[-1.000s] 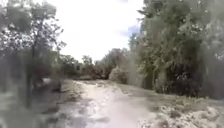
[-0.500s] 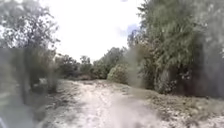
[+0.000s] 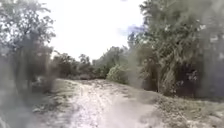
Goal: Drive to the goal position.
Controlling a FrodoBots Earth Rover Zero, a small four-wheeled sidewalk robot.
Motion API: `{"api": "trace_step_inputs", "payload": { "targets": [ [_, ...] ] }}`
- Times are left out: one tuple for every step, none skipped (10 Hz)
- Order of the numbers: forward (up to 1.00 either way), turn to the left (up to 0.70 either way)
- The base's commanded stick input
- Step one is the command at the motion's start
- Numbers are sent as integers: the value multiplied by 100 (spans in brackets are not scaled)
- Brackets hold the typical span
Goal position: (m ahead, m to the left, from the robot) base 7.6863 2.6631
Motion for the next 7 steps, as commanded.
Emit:
{"api": "trace_step_inputs", "payload": {
  "targets": [
    [59,1],
    [59,1],
    [59,1],
    [59,1],
    [59,1],
    [50,2],
    [44,2]
  ]
}}
